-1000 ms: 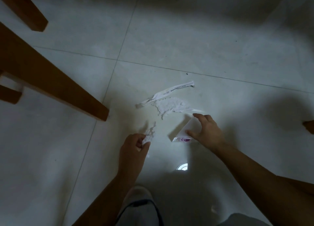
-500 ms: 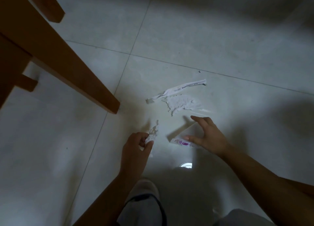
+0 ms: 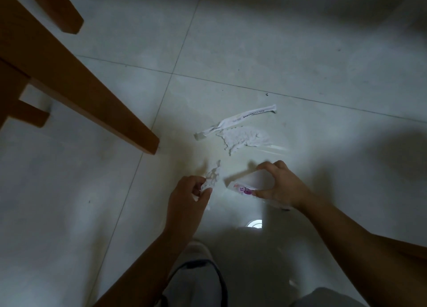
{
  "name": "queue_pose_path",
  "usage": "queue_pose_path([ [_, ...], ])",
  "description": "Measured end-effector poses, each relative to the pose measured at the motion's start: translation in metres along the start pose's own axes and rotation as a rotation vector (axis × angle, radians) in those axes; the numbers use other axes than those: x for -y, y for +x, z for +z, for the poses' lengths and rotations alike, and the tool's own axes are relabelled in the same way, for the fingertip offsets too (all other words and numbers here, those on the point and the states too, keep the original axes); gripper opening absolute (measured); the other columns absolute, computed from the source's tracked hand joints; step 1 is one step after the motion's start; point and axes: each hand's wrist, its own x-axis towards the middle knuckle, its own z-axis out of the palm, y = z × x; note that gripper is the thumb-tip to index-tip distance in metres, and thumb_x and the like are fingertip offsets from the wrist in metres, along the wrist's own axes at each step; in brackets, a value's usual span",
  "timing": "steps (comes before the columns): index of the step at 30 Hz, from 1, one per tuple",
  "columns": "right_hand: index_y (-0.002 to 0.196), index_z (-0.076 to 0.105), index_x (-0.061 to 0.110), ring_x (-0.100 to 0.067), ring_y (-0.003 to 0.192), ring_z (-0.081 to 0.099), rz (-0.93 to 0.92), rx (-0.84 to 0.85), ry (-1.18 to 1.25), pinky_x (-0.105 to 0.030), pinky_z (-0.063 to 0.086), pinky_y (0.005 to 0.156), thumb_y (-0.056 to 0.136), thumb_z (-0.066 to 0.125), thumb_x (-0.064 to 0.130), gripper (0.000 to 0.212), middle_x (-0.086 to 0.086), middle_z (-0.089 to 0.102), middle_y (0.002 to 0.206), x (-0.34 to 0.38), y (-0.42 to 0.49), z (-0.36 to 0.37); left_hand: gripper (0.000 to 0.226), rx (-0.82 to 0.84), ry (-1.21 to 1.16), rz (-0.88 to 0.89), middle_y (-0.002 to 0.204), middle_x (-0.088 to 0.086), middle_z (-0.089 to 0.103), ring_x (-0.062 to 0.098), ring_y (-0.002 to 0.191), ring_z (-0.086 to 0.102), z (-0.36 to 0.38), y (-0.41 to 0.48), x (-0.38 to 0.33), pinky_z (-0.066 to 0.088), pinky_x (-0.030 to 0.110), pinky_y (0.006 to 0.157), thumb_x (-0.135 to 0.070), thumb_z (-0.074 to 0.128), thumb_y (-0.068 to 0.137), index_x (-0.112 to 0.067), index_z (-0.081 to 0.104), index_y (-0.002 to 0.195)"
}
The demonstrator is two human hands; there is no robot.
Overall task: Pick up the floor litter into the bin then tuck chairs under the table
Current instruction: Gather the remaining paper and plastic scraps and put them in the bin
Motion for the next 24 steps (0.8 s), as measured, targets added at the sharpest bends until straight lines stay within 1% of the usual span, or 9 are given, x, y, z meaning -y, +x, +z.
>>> queue_pose_path([
  [2, 0.119, 0.048, 0.025, -0.016, 0.089, 0.045, 0.038, -0.028, 0.049, -0.021, 0.037, 0.078, 0.067, 0.078, 0.039, 0.062, -0.007, 0.042, 0.117, 0.0, -0.006, -0.001, 0.014, 0.004, 0.009, 0.013, 0.074, -0.013, 0.048, 0.002, 0.066, 0.049, -0.001, 0.002, -0.008, 0.037, 0.001, 0.061, -0.006, 0.068, 0.08, -0.009, 0.06, 0.091],
  [4, 0.115, 0.049, 0.026, -0.016, 0.088, 0.046, 0.087, -0.085, 0.125, -0.021, 0.036, 0.075, 0.066, 0.078, 0.039, 0.058, -0.009, 0.046, 0.114, 0.004, -0.018, -0.006, 0.015, 0.003, 0.017, 0.026, 0.074, -0.014, 0.047, 0.001, 0.066, 0.049, -0.008, 0.001, -0.021, 0.036, 0.0, 0.061, -0.005, 0.068, 0.079, -0.006, 0.061, 0.092],
  [8, 0.114, 0.051, 0.024, -0.02, 0.091, 0.05, 0.157, -0.206, 0.317, -0.021, 0.037, 0.074, 0.067, 0.08, 0.032, 0.055, -0.01, 0.048, 0.11, 0.037, -0.06, -0.035, 0.016, 0.014, 0.02, 0.001, 0.077, -0.015, 0.049, 0.002, 0.068, 0.05, -0.042, -0.009, -0.064, 0.037, 0.001, 0.062, -0.007, 0.068, 0.08, -0.011, 0.06, 0.093],
  [11, 0.113, 0.051, 0.022, -0.018, 0.091, 0.049, 0.161, -0.282, 0.385, -0.021, 0.037, 0.073, 0.066, 0.081, 0.03, 0.056, -0.011, 0.049, 0.111, 0.075, -0.1, -0.069, 0.016, 0.005, 0.006, -0.004, 0.078, -0.014, 0.05, 0.002, 0.07, 0.051, -0.076, -0.019, -0.114, 0.037, 0.001, 0.063, -0.008, 0.068, 0.08, -0.012, 0.06, 0.094],
  [14, 0.113, 0.052, 0.02, -0.015, 0.089, 0.047, 0.19, -0.356, 0.421, -0.015, 0.033, 0.069, 0.067, 0.08, 0.027, 0.054, -0.012, 0.049, 0.114, 0.115, -0.143, -0.113, 0.012, -0.02, -0.03, -0.01, 0.077, -0.01, 0.051, 0.003, 0.07, 0.05, -0.112, -0.031, -0.176, 0.038, 0.002, 0.063, -0.009, 0.066, 0.082, -0.013, 0.059, 0.09],
  [16, 0.112, 0.052, 0.018, -0.015, 0.088, 0.047, 0.199, -0.415, 0.448, -0.013, 0.032, 0.067, 0.067, 0.079, 0.027, 0.053, -0.013, 0.051, 0.113, 0.143, -0.175, -0.146, 0.011, -0.039, -0.051, -0.009, 0.078, -0.006, 0.053, 0.004, 0.071, 0.05, -0.136, -0.044, -0.218, 0.037, 0.002, 0.062, -0.009, 0.065, 0.082, -0.015, 0.058, 0.088],
  [18, 0.114, 0.051, 0.018, -0.015, 0.091, 0.047, 0.199, -0.45, 0.464, -0.014, 0.033, 0.07, 0.069, 0.078, 0.029, 0.054, -0.012, 0.05, 0.114, 0.17, -0.209, -0.178, 0.012, -0.061, -0.073, -0.013, 0.079, -0.005, 0.053, 0.004, 0.071, 0.05, -0.16, -0.06, -0.259, 0.037, 0.002, 0.061, -0.009, 0.065, 0.083, -0.017, 0.057, 0.087],
  [20, 0.118, 0.049, 0.019, -0.014, 0.092, 0.043, 0.209, -0.459, 0.465, -0.014, 0.032, 0.073, 0.071, 0.076, 0.03, 0.056, -0.008, 0.045, 0.116, 0.198, -0.246, -0.21, 0.012, -0.08, -0.102, -0.029, 0.079, -0.007, 0.052, 0.003, 0.071, 0.05, -0.183, -0.082, -0.298, 0.037, 0.0, 0.06, -0.009, 0.063, 0.084, -0.018, 0.057, 0.088],
  [24, 0.121, 0.047, 0.023, -0.012, 0.093, 0.042, 0.217, -0.47, 0.492, -0.021, 0.037, 0.08, 0.073, 0.075, 0.03, 0.056, -0.008, 0.041, 0.124, 0.242, -0.325, -0.263, 0.012, -0.104, -0.105, -0.077, 0.088, -0.003, 0.054, 0.003, 0.073, 0.051, -0.227, -0.136, -0.364, 0.039, -0.002, 0.06, -0.014, 0.06, 0.086, -0.014, 0.059, 0.098],
])
